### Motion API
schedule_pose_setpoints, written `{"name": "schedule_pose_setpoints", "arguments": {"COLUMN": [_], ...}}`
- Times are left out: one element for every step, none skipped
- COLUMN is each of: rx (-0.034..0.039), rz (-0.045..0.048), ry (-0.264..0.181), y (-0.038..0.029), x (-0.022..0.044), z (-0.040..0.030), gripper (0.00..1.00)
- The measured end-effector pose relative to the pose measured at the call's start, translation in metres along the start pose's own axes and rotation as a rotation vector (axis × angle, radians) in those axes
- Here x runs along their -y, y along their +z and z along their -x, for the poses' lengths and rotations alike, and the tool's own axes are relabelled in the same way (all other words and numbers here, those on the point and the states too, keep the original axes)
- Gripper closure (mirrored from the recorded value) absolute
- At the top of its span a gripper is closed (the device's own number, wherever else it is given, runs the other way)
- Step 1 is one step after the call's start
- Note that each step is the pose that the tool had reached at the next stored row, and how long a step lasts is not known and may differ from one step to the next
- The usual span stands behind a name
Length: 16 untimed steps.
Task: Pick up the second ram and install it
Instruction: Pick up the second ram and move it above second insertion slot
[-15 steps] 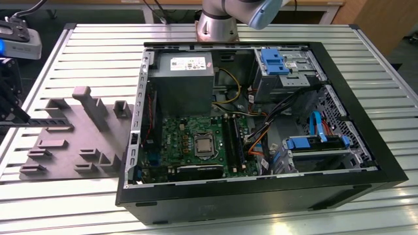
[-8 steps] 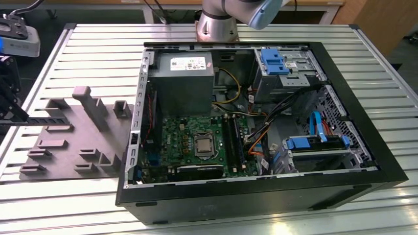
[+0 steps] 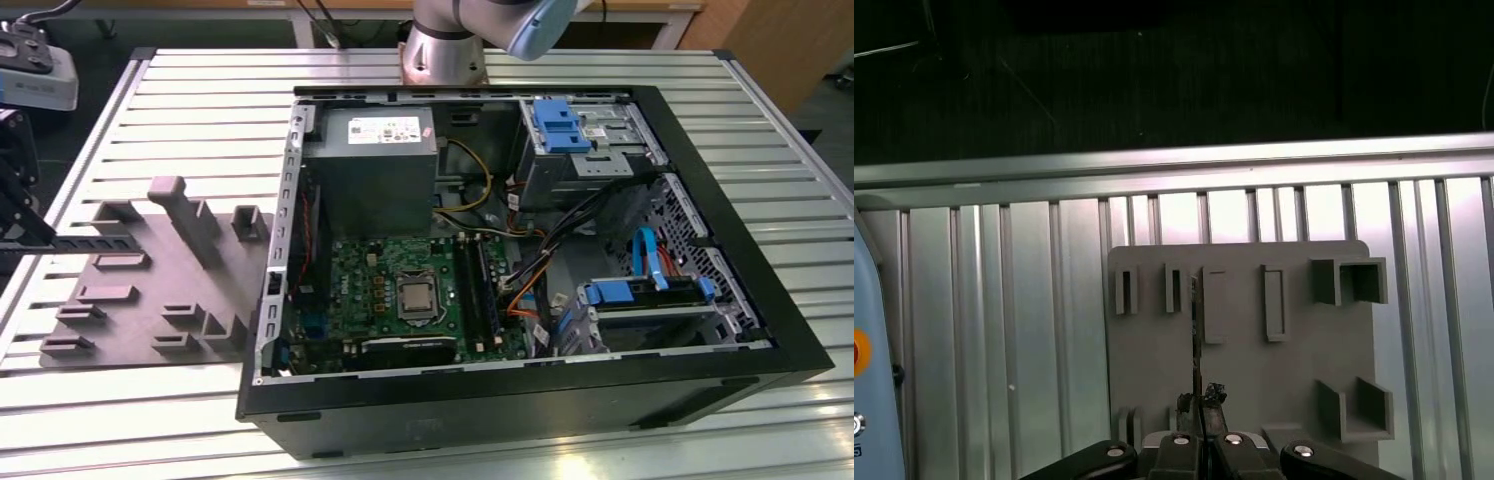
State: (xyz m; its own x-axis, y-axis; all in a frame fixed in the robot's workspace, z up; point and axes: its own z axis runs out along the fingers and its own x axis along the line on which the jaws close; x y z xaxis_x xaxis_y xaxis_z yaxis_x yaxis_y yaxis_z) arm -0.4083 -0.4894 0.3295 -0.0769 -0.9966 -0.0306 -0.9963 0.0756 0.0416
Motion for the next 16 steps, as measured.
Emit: {"name": "schedule_pose_setpoints", "arguments": {"rx": [0.0000,0.0000,0.0000,0.0000,0.0000,0.0000,0.0000,0.0001,0.0000,0.0000,0.0000,0.0001,0.0001,0.0000,0.0000,0.0001], "rz": [0.0000,-0.0001,-0.0001,-0.0003,-0.0002,-0.0003,-0.0004,-0.0005,-0.0004,-0.0005,-0.0005,-0.0006,-0.0006,-0.0006,-0.0006,-0.0007], "ry": [0.000,0.000,0.000,0.000,0.000,0.000,0.000,0.000,0.000,0.000,0.000,0.000,0.000,0.000,0.000,0.000], "y": [-0.0005,-0.0012,-0.0017,-0.0022,-0.0029,-0.0035,-0.0040,-0.0045,-0.0051,-0.0057,-0.0061,-0.0066,-0.0071,-0.0077,-0.0083,-0.0088], "x": [0.0000,0.0000,-0.0001,-0.0001,-0.0001,-0.0002,-0.0002,-0.0002,-0.0002,-0.0002,-0.0003,-0.0003,-0.0004,-0.0004,-0.0004,-0.0004], "z": [0.0001,0.0001,0.0002,0.0003,0.0004,0.0004,0.0005,0.0006,0.0006,0.0007,0.0007,0.0008,0.0008,0.0009,0.0009,0.0010], "gripper": [0.88,0.88,0.88,0.88,0.88,0.88,0.88,0.88,0.88,0.88,0.88,0.88,0.88,0.88,0.88,0.88]}}
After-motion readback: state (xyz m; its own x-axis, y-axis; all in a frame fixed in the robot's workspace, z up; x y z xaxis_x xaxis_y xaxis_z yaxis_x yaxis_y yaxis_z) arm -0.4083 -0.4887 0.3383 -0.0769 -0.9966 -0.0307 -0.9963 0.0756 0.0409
